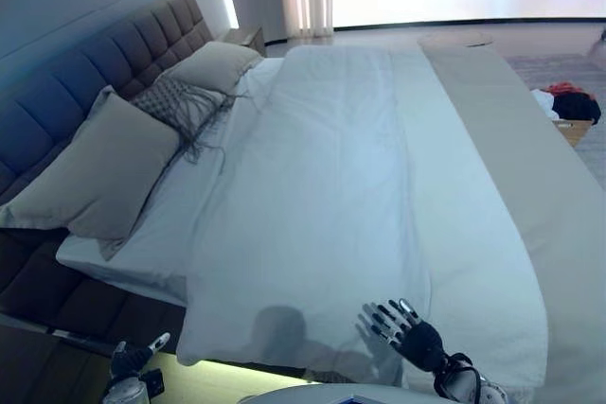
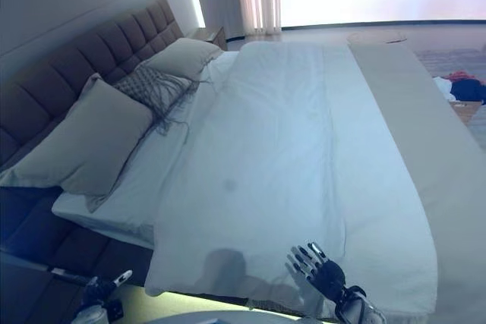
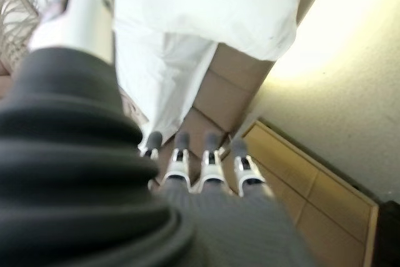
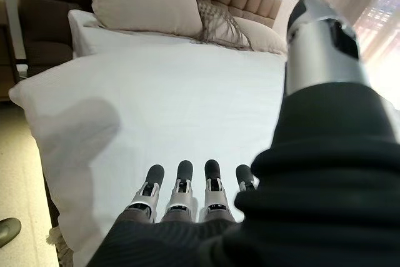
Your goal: Make the bed neatly
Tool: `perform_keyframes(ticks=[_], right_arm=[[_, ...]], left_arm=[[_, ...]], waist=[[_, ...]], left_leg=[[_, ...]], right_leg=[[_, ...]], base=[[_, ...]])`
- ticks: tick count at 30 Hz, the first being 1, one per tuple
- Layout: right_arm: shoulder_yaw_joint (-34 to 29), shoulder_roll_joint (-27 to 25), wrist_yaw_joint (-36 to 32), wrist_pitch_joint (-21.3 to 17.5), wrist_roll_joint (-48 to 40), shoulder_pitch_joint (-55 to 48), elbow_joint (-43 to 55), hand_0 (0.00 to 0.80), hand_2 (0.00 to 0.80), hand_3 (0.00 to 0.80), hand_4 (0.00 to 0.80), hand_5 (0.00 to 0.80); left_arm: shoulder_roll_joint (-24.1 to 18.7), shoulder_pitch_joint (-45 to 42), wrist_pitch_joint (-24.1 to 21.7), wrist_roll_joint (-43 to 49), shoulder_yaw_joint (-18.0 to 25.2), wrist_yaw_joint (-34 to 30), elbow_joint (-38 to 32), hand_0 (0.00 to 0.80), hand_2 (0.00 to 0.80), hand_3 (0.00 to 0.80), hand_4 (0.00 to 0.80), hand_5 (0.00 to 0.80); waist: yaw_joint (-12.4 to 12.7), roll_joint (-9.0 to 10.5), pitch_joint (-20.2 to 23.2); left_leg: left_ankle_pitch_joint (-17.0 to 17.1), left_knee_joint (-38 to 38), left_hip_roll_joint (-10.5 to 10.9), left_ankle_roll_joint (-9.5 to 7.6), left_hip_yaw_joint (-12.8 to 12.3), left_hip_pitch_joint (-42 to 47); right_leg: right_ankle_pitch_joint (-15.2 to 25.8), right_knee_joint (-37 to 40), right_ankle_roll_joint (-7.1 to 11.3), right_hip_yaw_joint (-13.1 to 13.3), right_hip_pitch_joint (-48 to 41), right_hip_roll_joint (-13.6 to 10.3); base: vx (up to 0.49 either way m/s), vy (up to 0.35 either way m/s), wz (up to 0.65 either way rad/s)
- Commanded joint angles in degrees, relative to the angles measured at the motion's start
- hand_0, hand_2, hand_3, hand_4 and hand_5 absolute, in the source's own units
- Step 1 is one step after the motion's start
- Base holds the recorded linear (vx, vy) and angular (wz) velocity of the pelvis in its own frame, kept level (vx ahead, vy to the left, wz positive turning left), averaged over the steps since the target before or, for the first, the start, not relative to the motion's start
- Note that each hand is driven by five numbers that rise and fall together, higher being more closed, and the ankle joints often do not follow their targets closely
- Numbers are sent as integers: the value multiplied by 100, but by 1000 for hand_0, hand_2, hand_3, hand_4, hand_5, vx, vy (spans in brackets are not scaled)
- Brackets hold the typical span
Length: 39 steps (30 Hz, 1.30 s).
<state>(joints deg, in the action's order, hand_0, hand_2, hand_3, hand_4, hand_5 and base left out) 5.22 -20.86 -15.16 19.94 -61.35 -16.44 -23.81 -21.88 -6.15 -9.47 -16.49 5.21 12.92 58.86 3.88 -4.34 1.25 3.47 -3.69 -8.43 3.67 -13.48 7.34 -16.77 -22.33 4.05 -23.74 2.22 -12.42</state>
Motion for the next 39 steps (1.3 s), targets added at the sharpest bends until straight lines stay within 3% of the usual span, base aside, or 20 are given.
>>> perform_keyframes(ticks=[1, 6, 11, 17, 20, 24, 30, 33, 35, 37, 39], right_arm=[[3, 494, -12, -196, -31, 241, 256, 0, 0, 0, 0, 0], [-23, 554, 40, -398, 93, 214, 328, 0, 0, 0, 0, 0], [-142, 487, 326, -883, 264, 210, 419, 0, 0, 0, 0, 0], [-444, 512, 750, -1556, 485, 113, 347, 0, 0, 0, 0, 0], [-556, 568, 859, -1801, 316, 89, 264, 0, 0, 0, 0, 0], [-696, 717, 590, -2223, 103, -15, 219, 0, 0, 0, 0, 0], [-718, 734, 87, -2343, -20, -131, 244, 0, 0, 0, 0, 0], [-699, 702, -74, -2367, -268, -75, 200, 0, 0, 0, 0, 0], [-666, 673, -147, -2318, -329, 7, 148, 0, 0, 0, 0, 0], [-578, 653, -177, -2253, -263, 107, 127, 0, 0, 0, 0, 0], [-483, 673, -98, -2319, -157, 141, 147, 0, 0, 0, 0, 0]], left_arm=[[-620, 299, -400, 301, 146, 14, -833, 0, 0, 0, 0, 0], [-640, 331, -507, 1173, -204, 125, -1603, 0, 0, 0, 0, 0], [-697, 367, -537, 1777, -743, 306, -2209, 0, 0, 0, 0, 0], [-562, 295, -552, 1119, -1125, -96, -2916, 0, 0, 0, 0, 0], [-444, 269, -542, 371, -1227, -397, -3118, 0, 0, 0, 0, 0], [-260, 10, -648, -478, -1227, -1263, -3519, 0, 0, 0, 0, 0], [-269, -319, -444, -1188, -1277, -1955, -4082, 0, 0, 0, 0, 0], [-295, -319, -414, -1423, -1283, -2083, -4205, 0, 0, 0, 0, 0], [-282, -356, -380, -1541, -1241, -2070, -4306, 0, 0, 0, 0, 0], [-234, -468, -475, -1554, -1186, -2016, -4343, 0, 0, 0, 0, 0], [-201, -559, -447, -1637, -1102, -2035, -4399, 0, 0, 0, 0, 0]], waist=[[50, 462, -99], [48, 477, -130], [-77, 485, -173], [-185, 550, -233], [-208, 632, -289], [-196, 723, -354], [-219, 781, -454], [-189, 807, -504], [-108, 820, -525], [56, 823, -534], [117, 815, -504]], left_leg=[[-249, -81, 125, 73, 59, 205], [-261, -76, 125, 64, 3, 206], [-283, -90, 116, 57, -99, 242], [-348, -62, 147, -12, -200, 264], [-380, -55, 137, -46, -241, 284], [-427, -36, 120, -87, -240, 279], [-524, 264, 60, -119, -294, 178], [-647, 514, 90, -152, -173, 69], [-760, 682, 164, -192, 39, 10], [-902, 833, 333, -276, 407, -43], [-905, 856, 372, -315, 421, -71]], right_leg=[[2041, 2219, 672, 103, -921, -272], [2065, 2205, 682, 109, -893, -282], [2109, 2224, 693, 185, -858, -278], [2182, 2266, 735, 294, -831, -320], [2207, 2275, 746, 314, -828, -315], [2234, 2312, 751, 381, -806, -277], [2228, 2326, 681, 524, -739, -192], [2206, 2322, 623, 585, -694, -138], [2198, 2356, 584, 685, -705, -88], [2198, 2363, 575, 825, -715, -80], [2188, 2342, 560, 887, -690, -107]], base=[[0, 0, 0], [-1, -4, -1], [-4, -16, -12], [-21, -55, -22], [-52, -109, -22], [-68, -116, -16], [-61, -85, -16], [-73, -56, -15], [-33, -44, -23], [8, -27, -41], [19, 12, -78]])
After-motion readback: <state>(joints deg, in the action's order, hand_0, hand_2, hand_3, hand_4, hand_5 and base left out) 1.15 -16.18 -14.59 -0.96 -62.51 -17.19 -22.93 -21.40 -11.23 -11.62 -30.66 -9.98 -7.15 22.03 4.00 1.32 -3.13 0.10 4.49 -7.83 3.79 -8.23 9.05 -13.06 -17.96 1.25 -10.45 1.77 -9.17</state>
